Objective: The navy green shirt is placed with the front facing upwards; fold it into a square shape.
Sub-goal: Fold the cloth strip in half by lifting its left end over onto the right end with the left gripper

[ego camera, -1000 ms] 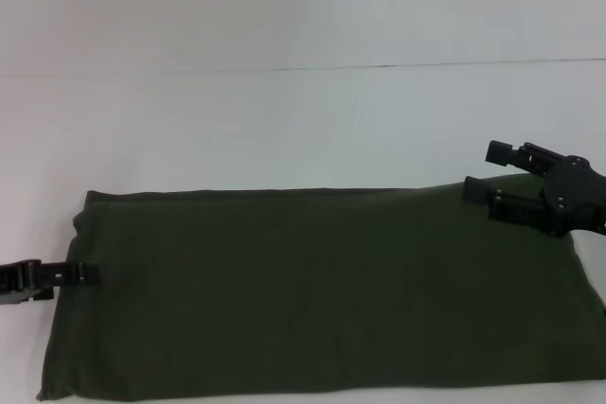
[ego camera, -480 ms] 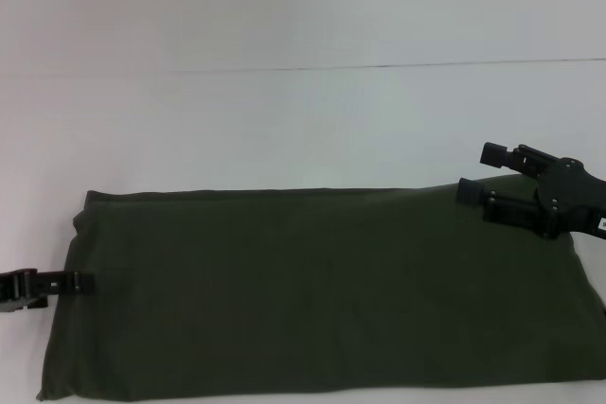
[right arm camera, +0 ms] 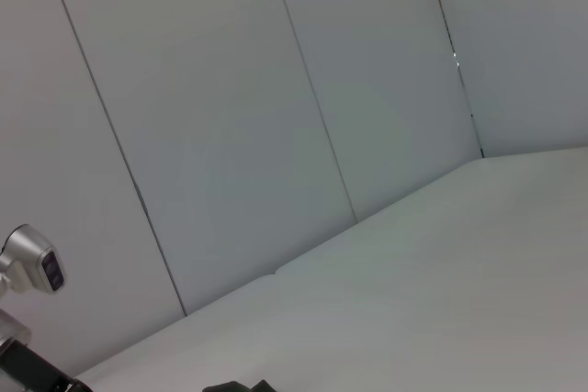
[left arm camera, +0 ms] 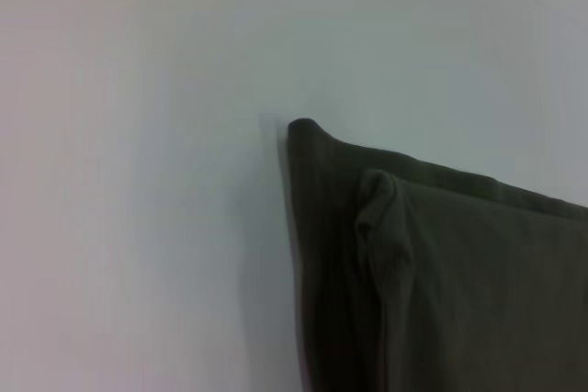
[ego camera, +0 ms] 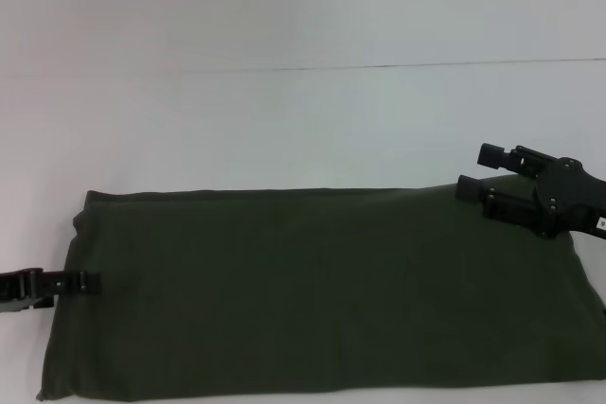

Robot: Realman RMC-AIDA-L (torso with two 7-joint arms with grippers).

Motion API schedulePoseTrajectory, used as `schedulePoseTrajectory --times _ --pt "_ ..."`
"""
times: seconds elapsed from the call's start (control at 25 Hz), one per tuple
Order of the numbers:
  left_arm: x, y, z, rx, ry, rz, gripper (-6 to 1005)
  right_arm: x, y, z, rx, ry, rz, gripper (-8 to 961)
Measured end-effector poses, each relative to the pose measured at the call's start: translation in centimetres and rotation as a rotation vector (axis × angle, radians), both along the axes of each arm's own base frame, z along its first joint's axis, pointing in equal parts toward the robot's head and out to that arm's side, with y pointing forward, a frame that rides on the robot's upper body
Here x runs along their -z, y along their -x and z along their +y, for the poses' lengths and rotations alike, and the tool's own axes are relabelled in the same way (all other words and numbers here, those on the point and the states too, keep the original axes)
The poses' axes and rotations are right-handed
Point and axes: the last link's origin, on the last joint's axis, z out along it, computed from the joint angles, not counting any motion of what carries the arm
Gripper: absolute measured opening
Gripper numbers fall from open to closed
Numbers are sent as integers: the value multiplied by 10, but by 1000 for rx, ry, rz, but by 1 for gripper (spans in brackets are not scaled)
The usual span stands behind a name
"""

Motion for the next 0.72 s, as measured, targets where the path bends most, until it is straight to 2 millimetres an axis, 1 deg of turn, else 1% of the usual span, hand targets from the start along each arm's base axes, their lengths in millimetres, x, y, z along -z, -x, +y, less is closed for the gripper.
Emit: schedulePoseTrajectory --times 0.24,0.72 --pt "1 -1 2 4 1 -4 925 0 0 0 -1 -2 1 834" --pt "13 -9 7 8 44 -46 926 -1 0 1 1 -8 3 835"
